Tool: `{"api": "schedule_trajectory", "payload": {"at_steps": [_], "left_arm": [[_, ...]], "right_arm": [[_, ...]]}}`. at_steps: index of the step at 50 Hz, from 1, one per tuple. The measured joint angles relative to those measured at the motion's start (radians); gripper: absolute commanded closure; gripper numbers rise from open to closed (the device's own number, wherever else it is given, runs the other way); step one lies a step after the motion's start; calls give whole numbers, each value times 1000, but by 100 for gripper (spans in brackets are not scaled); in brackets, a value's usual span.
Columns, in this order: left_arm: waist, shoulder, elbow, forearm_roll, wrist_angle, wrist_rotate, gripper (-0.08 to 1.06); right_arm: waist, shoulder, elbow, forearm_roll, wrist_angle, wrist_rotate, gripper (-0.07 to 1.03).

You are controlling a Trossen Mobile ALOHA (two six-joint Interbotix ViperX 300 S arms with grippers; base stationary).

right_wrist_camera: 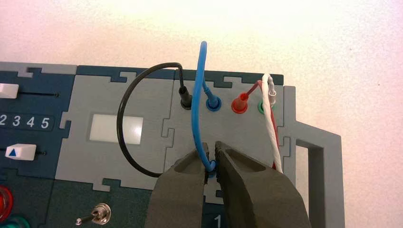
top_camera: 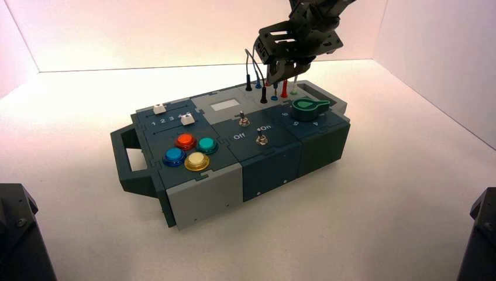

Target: Insert the blue wire.

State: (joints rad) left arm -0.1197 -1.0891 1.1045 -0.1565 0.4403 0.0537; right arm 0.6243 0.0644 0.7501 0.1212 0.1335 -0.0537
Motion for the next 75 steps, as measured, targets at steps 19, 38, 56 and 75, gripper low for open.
{"api": "schedule_trajectory", "payload": {"at_steps": [19, 38, 56, 75], "left_arm": [[0, -2, 0, 0, -2, 0, 101], [0, 0, -2, 0, -2, 0, 101], [0, -2, -2, 0, -2, 0, 101], [0, -2, -2, 0, -2, 2, 101]], "right_arm": [[2, 8, 0, 0, -17, 9, 98], [3, 31, -2, 0, -29, 15, 98], [3, 41, -3, 0, -37, 17, 98], [2, 41, -11, 0, -5, 17, 98]]}}
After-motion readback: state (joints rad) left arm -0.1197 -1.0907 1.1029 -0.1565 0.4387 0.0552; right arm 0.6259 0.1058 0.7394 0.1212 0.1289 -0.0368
